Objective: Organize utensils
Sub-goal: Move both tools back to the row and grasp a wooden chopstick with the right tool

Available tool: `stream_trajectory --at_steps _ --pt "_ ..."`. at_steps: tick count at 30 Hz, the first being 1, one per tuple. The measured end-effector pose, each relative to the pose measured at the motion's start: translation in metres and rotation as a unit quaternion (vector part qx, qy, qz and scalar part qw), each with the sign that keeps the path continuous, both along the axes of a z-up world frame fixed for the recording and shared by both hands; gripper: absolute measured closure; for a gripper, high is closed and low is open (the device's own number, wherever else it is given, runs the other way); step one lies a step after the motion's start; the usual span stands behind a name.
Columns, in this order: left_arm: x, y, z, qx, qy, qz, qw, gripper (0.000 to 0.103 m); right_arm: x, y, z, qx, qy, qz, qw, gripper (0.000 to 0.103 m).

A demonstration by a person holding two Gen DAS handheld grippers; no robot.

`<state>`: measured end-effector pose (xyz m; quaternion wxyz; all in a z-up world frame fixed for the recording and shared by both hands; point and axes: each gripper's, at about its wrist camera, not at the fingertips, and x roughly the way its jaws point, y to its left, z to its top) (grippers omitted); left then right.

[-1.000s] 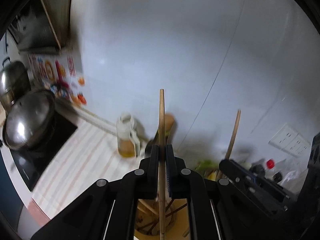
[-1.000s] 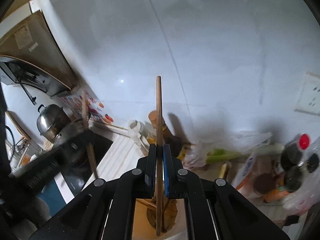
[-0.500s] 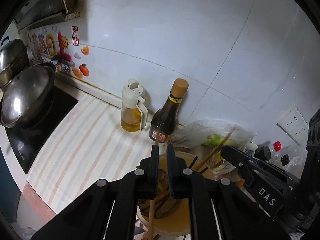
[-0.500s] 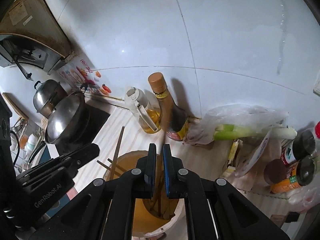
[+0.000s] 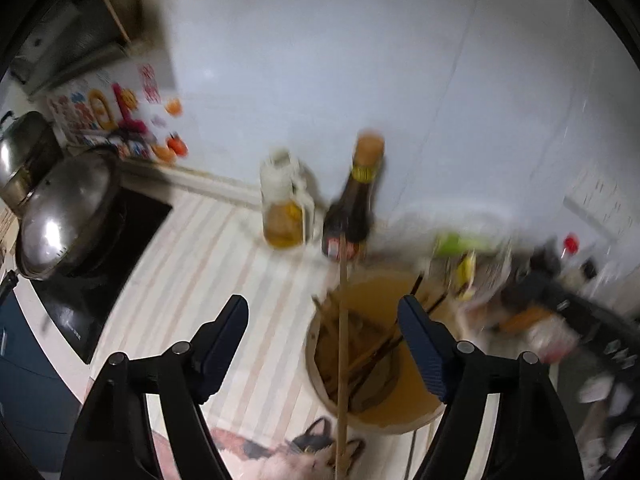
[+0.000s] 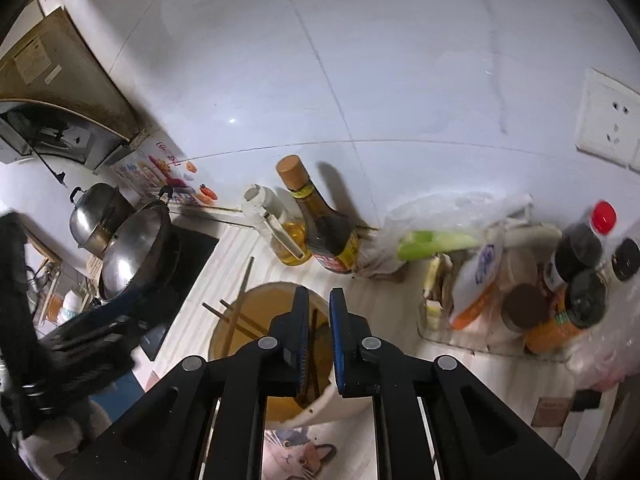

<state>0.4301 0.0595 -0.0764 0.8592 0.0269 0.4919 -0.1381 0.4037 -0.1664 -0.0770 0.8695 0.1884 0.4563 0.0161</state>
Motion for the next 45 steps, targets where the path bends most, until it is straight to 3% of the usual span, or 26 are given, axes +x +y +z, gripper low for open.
stream_trajectory --at_steps 2,3,4,8,9,10,11,15,20,23,26,30,36,45 --pt "0.0 -0.008 -0.012 0.009 0.014 -0.014 0.9998 0.047 -0.004 -0.003 -0.006 0.0 0.009 -0.004 1.0 0.092" --pt "0.0 -0.014 -0.018 0.013 0.024 -0.022 0.9994 0.065 -0.005 -0.004 -0.009 -0.003 0.013 -0.008 1.0 0.092" --pt "-0.001 -0.018 -0.023 0.015 0.032 -0.029 0.999 0.072 -0.006 -0.006 -0.013 -0.002 0.019 -0.011 1.0 0.092" --pt "0.001 -0.039 -0.047 0.062 0.054 -0.05 0.9954 0.077 -0.012 -0.019 -0.029 0.006 0.037 -0.027 0.999 0.092" --pt "0.003 -0.042 -0.053 0.075 0.06 -0.049 0.9941 0.083 -0.012 -0.021 -0.031 0.008 0.04 -0.03 0.999 0.092" --pt "0.004 -0.042 -0.057 0.082 0.065 -0.047 0.9934 0.097 -0.014 -0.023 -0.034 0.01 0.044 -0.034 0.998 0.092" --pt "0.005 -0.042 -0.061 0.082 0.069 -0.045 0.9932 0.098 -0.015 -0.025 -0.036 0.013 0.046 -0.036 0.998 0.092" --pt "-0.002 -0.032 -0.048 0.046 0.05 -0.025 0.9974 0.099 -0.02 -0.033 -0.04 0.02 0.047 -0.045 0.998 0.092" --pt "-0.009 -0.023 0.005 -0.043 -0.006 0.0 0.999 0.099 -0.025 -0.046 -0.037 0.033 0.035 -0.062 0.997 0.092" --pt "-0.001 -0.026 0.031 -0.074 -0.051 0.012 0.9959 0.099 -0.024 -0.049 -0.036 0.035 0.028 -0.067 0.997 0.092" --pt "0.014 -0.033 0.037 -0.078 -0.078 0.018 0.9938 0.099 -0.023 -0.052 -0.035 0.034 0.018 -0.071 0.997 0.092" --pt "0.032 -0.044 0.018 -0.078 -0.086 0.02 0.993 0.099 -0.023 -0.057 -0.036 0.038 0.006 -0.078 0.996 0.092" --pt "0.032 -0.056 -0.016 -0.061 -0.066 0.008 0.9959 0.099 -0.022 -0.065 -0.043 0.044 -0.002 -0.087 0.995 0.092" --pt "0.025 -0.048 -0.022 -0.052 -0.04 0.016 0.9977 0.095 -0.019 -0.072 -0.041 0.057 -0.01 -0.083 0.995 0.092"
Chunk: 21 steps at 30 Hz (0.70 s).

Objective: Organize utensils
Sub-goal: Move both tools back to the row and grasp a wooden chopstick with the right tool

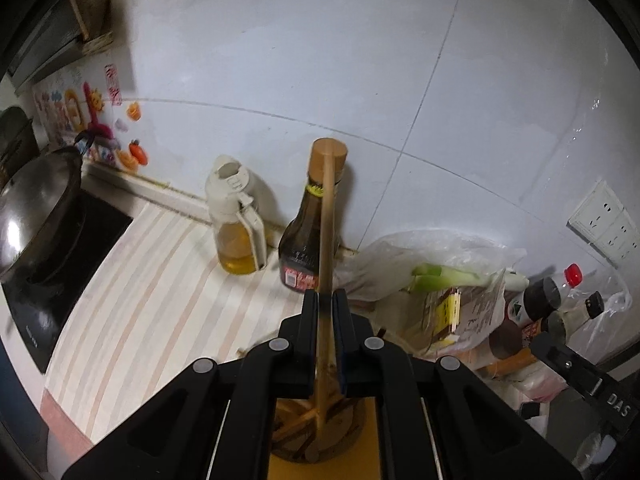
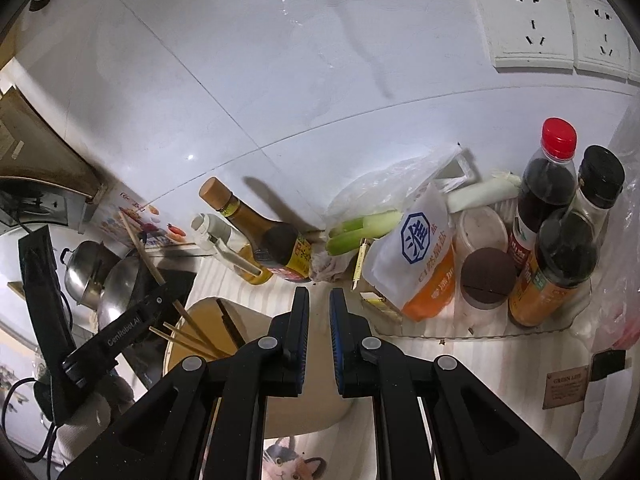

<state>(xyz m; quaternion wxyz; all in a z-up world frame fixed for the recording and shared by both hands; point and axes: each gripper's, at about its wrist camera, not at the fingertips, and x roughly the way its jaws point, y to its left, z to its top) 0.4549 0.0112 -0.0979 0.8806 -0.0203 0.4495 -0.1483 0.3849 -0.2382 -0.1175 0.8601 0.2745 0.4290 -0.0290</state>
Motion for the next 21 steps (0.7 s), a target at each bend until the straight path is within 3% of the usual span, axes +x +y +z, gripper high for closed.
stream_trajectory --at_steps 2,3,5,6,7,8,9,12,16,21 --pt "-0.008 0.008 0.007 0.001 0.005 0.007 1.0 0.093 -0.002 0.001 0.002 -0.008 0.006 0.008 1.0 0.092" --pt "-0.014 0.012 0.011 0.006 0.004 0.014 0.9999 0.087 -0.004 0.0 0.002 -0.012 0.011 0.011 1.0 0.092" --pt "-0.029 0.021 0.017 0.013 -0.003 0.028 0.9995 0.055 -0.012 -0.002 0.002 -0.02 0.021 0.015 0.999 0.088" --pt "-0.04 0.027 0.021 0.013 -0.009 0.036 0.9992 0.027 -0.018 -0.003 0.001 -0.027 0.027 0.015 0.999 0.083" --pt "-0.049 0.032 0.023 0.012 -0.018 0.042 0.9989 0.014 -0.023 -0.003 0.001 -0.03 0.03 0.015 0.999 0.069" --pt "-0.062 0.037 0.025 0.015 -0.028 0.046 0.9984 0.014 -0.032 -0.004 -0.001 -0.037 0.036 0.013 0.999 0.055" --pt "-0.072 0.041 0.025 0.018 -0.032 0.049 0.9981 0.014 -0.04 -0.005 -0.003 -0.043 0.044 0.011 0.998 0.05" --pt "-0.106 0.055 0.016 0.025 -0.034 0.059 0.9974 0.0 -0.067 -0.01 -0.014 -0.044 0.065 -0.001 0.997 0.045" --pt "-0.145 0.06 -0.013 0.047 -0.023 0.057 0.997 0.0 -0.113 -0.012 -0.04 -0.062 0.092 -0.031 0.993 0.025" --pt "-0.177 0.044 -0.074 0.087 0.032 0.02 0.9955 0.0 -0.16 -0.013 -0.089 -0.078 0.151 -0.047 0.984 0.024"
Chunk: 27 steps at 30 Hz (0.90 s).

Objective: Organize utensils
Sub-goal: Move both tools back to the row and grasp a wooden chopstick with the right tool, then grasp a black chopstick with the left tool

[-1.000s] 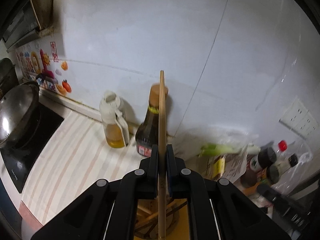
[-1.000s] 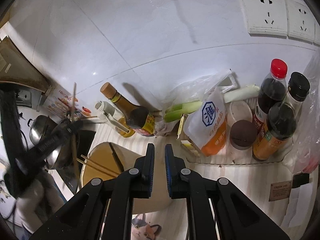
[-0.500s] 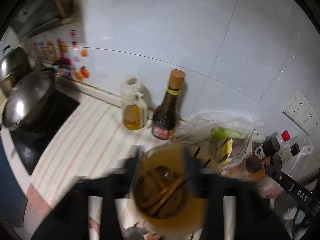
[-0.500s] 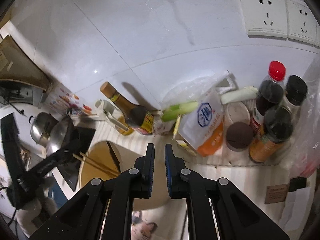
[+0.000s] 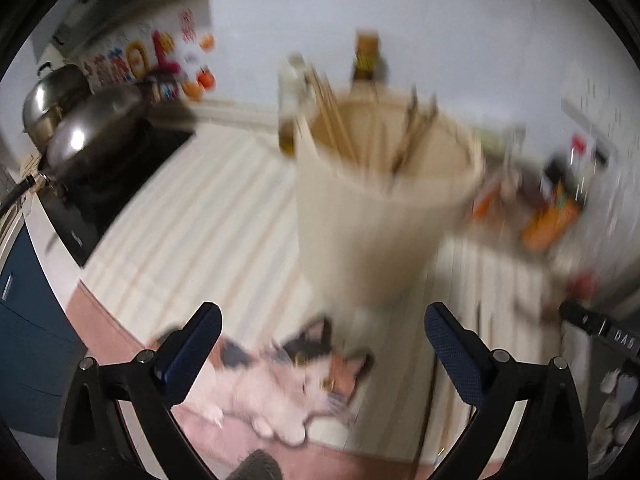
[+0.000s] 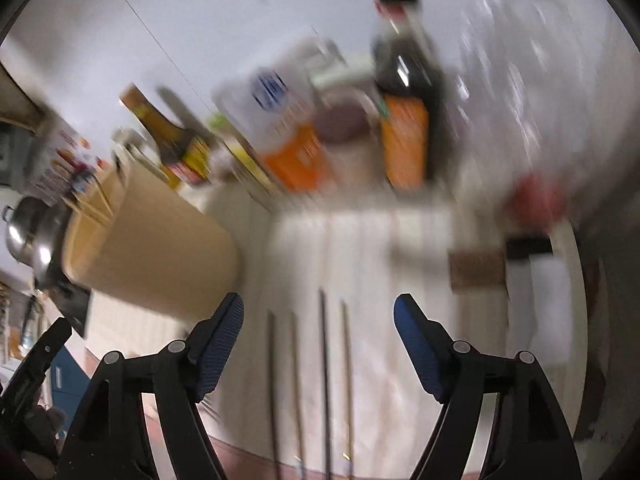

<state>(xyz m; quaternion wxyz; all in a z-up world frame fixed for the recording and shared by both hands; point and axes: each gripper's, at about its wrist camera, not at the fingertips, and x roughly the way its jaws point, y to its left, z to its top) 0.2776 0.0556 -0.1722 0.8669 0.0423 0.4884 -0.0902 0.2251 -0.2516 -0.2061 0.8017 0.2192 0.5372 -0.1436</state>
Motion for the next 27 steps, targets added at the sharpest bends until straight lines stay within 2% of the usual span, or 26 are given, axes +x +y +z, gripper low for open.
stream_trajectory --at_steps 3,8,10,12,13,14,15,17,19,20,24,25,27 --pt "-0.012 -0.014 -0.034 0.025 0.03 -0.017 0.9991 0.0 -0.014 0.001 -0.03 0.005 0.036 0.0 0.999 0.025" --pt "-0.022 -0.045 -0.082 0.048 0.083 -0.04 0.9946 0.0 -0.011 0.021 -0.083 0.019 0.098 0.042 0.994 0.058" --pt "-0.024 -0.056 -0.094 0.048 0.097 -0.051 0.9929 0.0 -0.005 0.03 -0.1 0.023 0.117 0.059 0.991 0.064" --pt "-0.025 -0.068 -0.103 0.051 0.103 -0.064 0.9913 0.001 -0.003 0.039 -0.114 0.02 0.138 0.072 0.988 0.082" --pt "-0.025 -0.074 -0.107 0.055 0.106 -0.07 0.9904 0.001 -0.003 0.04 -0.116 0.004 0.139 0.075 0.987 0.092" --pt "-0.024 -0.08 -0.111 0.056 0.109 -0.078 0.9894 0.001 -0.005 0.041 -0.117 -0.01 0.15 0.08 0.985 0.096" --pt "-0.023 -0.086 -0.115 0.056 0.115 -0.085 0.9881 0.003 -0.008 0.036 -0.118 0.002 0.147 0.075 0.986 0.097" --pt "-0.021 -0.099 -0.124 0.056 0.127 -0.101 0.9852 0.012 -0.017 0.022 -0.118 0.001 0.155 0.059 0.986 0.097" --pt "-0.018 -0.111 -0.132 0.066 0.133 -0.115 0.9822 0.026 -0.027 0.006 -0.119 0.007 0.162 0.044 0.986 0.097" --pt "-0.018 -0.118 -0.137 0.073 0.137 -0.122 0.9803 0.029 -0.03 0.002 -0.119 0.012 0.164 0.04 0.986 0.097" --pt "-0.02 -0.135 -0.143 0.086 0.132 -0.138 0.978 0.05 -0.042 -0.013 -0.121 0.016 0.178 0.045 0.983 0.097" --pt "-0.02 -0.137 -0.143 0.081 0.134 -0.142 0.9774 0.057 -0.043 -0.016 -0.122 0.023 0.179 0.047 0.983 0.097" --pt "-0.02 -0.138 -0.142 0.066 0.144 -0.139 0.9776 0.081 -0.041 -0.016 -0.122 0.022 0.185 0.053 0.981 0.096"
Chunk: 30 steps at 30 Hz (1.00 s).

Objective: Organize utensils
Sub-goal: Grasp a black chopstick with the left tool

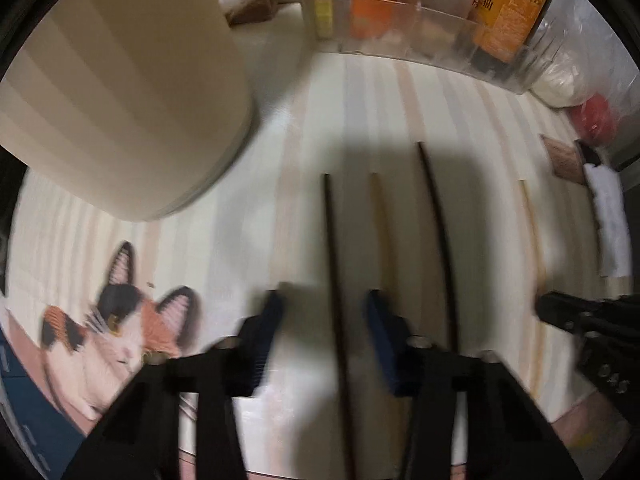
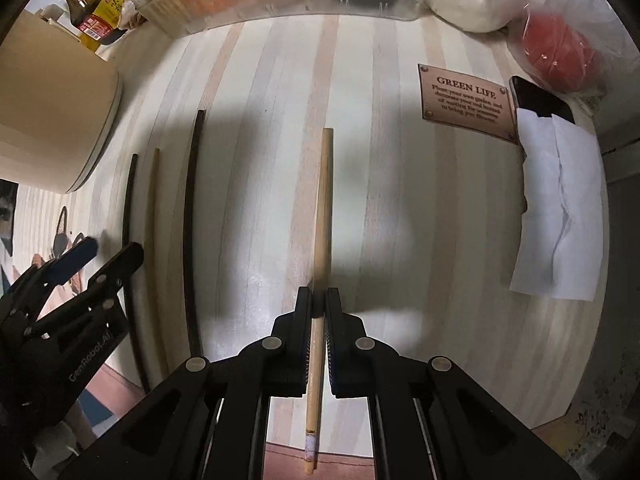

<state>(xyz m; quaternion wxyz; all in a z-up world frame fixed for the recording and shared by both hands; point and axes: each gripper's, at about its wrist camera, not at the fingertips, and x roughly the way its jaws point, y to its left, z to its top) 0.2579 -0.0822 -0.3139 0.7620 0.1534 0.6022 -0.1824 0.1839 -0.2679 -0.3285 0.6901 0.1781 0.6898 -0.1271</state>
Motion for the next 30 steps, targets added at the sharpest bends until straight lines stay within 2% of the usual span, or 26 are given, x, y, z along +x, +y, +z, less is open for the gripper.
stream_trajectory --at_steps 1,4,6,9,12,17,22,25,30 --pt "0.0 0.0 0.001 0.002 -0.003 0.002 1.0 0.096 0.001 0.001 0.0 -0.004 0.004 0.005 1.0 0.096" --pt "-0.001 0.013 0.002 0.004 -0.002 0.03 0.9995 0.099 0.005 0.006 -0.001 -0.016 0.012 0.02 1.0 0.095" --pt "-0.006 0.032 0.003 0.003 0.009 0.054 0.9985 0.099 0.006 0.012 -0.002 -0.018 0.014 0.035 0.999 0.096" --pt "-0.022 0.061 0.003 0.003 0.03 0.08 0.9963 0.099 -0.002 0.029 -0.006 0.015 0.037 0.068 0.997 0.096" --pt "-0.033 0.074 0.004 0.005 0.04 0.082 0.9958 0.099 -0.008 0.041 -0.007 0.003 0.05 0.11 0.993 0.096" --pt "-0.037 0.073 0.002 0.019 0.042 0.083 0.9955 0.099 0.006 0.044 -0.012 0.012 0.077 0.112 0.991 0.096" --pt "-0.032 0.057 -0.002 0.019 0.042 0.079 0.9957 0.099 0.017 0.039 -0.011 0.006 0.083 0.119 0.989 0.096" --pt "-0.027 0.063 -0.001 0.024 0.04 0.073 0.9962 0.1 0.027 0.046 -0.013 -0.001 0.087 0.114 0.99 0.096" --pt "-0.029 0.057 0.0 0.026 0.024 0.07 0.9969 0.1 0.021 0.059 -0.005 -0.028 0.062 0.116 0.991 0.096"
